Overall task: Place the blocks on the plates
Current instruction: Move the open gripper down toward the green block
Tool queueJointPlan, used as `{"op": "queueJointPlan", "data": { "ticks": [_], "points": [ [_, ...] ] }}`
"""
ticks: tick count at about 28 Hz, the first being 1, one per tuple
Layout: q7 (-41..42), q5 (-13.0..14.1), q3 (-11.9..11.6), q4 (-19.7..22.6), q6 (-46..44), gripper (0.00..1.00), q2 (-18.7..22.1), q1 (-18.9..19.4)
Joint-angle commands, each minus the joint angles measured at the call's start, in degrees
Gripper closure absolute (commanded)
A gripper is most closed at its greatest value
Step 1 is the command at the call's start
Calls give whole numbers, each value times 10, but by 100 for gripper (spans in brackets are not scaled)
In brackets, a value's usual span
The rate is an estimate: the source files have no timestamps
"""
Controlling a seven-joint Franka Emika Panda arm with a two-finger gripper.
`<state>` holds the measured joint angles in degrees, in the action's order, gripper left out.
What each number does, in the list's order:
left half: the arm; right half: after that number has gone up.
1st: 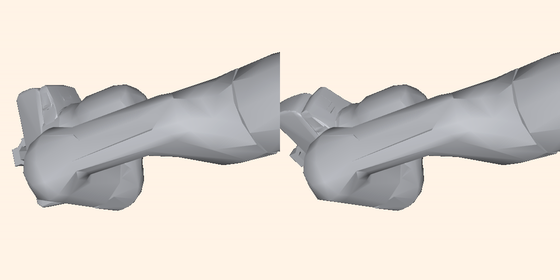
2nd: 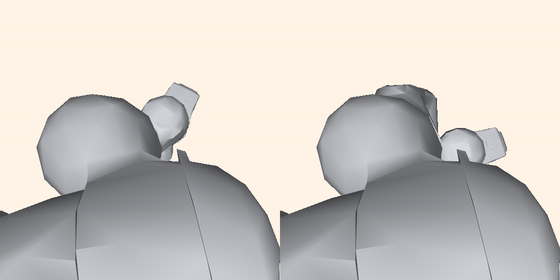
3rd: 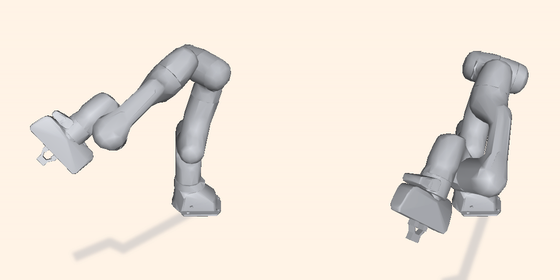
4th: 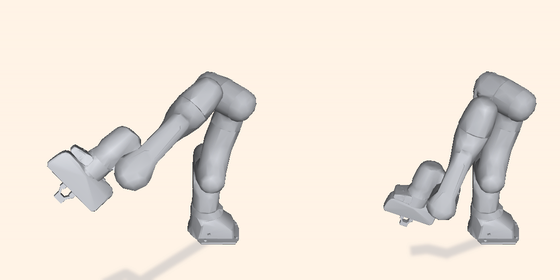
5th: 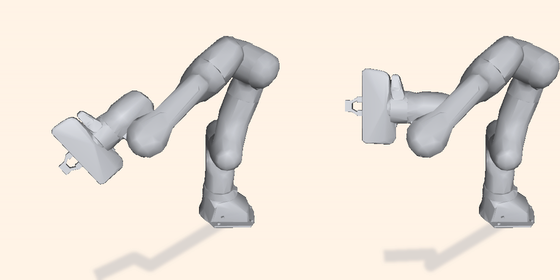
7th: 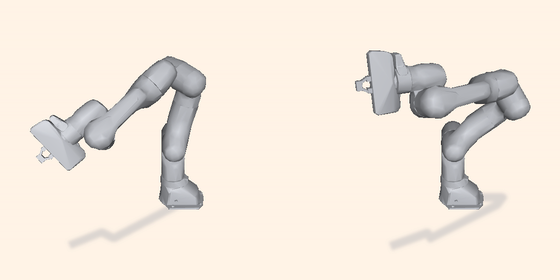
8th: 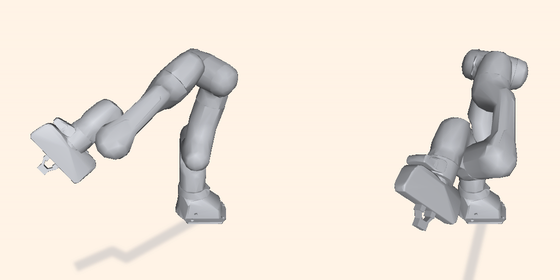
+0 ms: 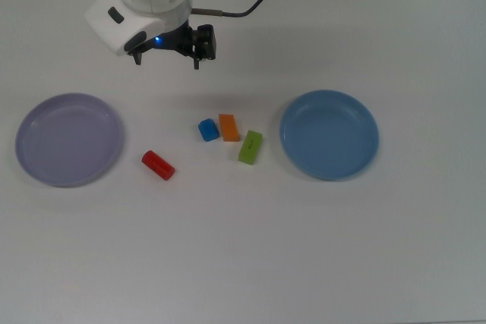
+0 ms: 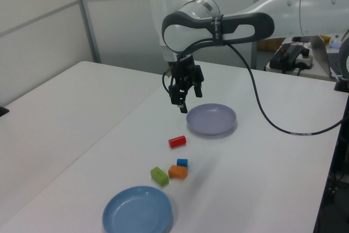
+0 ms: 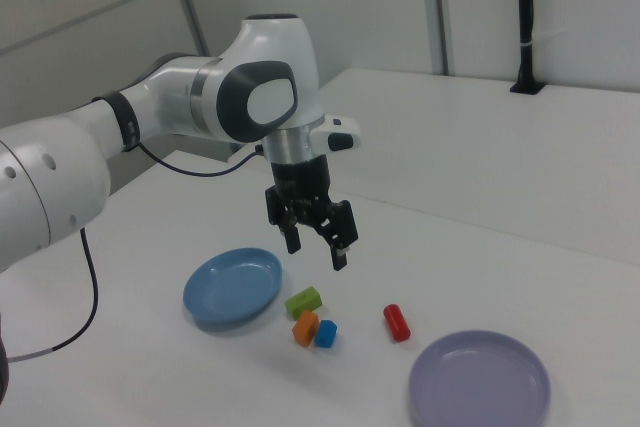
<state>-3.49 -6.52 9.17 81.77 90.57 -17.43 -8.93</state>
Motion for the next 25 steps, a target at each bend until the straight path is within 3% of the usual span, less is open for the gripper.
{"op": "queueJointPlan", "data": {
  "ticks": [1,17,25],
  "points": [
    [5,2,-3,4,-11,0,13,2],
    [-2,8,-3,3,-3,0,9,2],
    [-102,12,2,9,49,0,-1,10]
  ]
}}
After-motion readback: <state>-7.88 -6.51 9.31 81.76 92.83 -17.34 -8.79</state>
